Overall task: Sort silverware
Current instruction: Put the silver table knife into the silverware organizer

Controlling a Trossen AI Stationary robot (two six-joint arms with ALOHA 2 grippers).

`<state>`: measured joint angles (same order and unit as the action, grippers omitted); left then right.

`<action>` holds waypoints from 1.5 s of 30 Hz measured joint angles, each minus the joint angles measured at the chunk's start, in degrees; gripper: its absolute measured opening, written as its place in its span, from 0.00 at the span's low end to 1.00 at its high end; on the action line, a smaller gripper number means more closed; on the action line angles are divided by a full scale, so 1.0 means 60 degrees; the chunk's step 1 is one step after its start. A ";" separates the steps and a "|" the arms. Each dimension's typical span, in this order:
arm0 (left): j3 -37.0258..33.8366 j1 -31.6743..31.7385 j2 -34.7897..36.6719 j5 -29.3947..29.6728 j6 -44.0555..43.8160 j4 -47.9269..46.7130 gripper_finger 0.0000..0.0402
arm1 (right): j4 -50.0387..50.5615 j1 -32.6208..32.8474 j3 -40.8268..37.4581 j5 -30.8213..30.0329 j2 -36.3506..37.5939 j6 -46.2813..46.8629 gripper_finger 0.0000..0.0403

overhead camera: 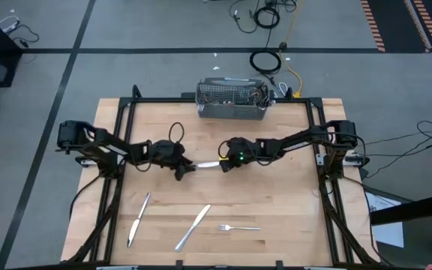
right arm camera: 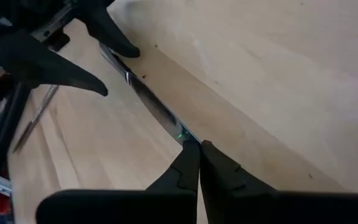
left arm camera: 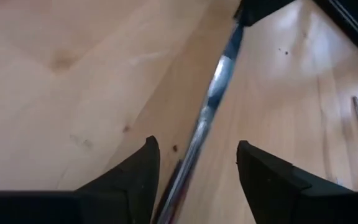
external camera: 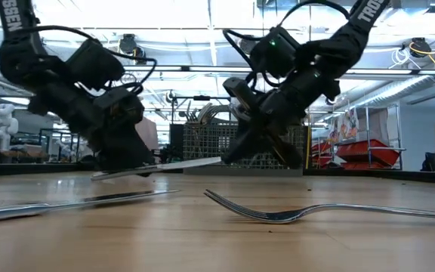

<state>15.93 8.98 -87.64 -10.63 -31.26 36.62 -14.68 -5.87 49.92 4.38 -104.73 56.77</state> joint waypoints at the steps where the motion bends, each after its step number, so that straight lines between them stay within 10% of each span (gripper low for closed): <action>1: 0.0126 0.0064 0.0000 -0.0159 0.0113 -0.0118 0.54 | 0.0158 0.0000 0.0099 -0.0001 0.0000 -0.0126 0.00; 11: 0.1094 0.0521 0.0007 -0.1434 0.2312 -0.1469 0.50 | 0.1050 -0.0004 0.0696 -0.0042 0.0000 -0.0866 0.00; 23: 0.1521 0.0786 -0.0854 -0.2320 0.3107 -0.0675 0.02 | 0.0972 0.0002 0.0698 -0.0036 0.0002 -0.0876 0.00; 45: 0.2384 0.0815 -0.1912 -0.3982 0.2804 -0.0689 0.07 | 0.0935 0.0005 0.0684 -0.0045 0.0004 -0.1195 0.00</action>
<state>30.24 13.87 -99.11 -34.52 -14.44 32.49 -9.07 -5.84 54.02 4.11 -104.71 49.60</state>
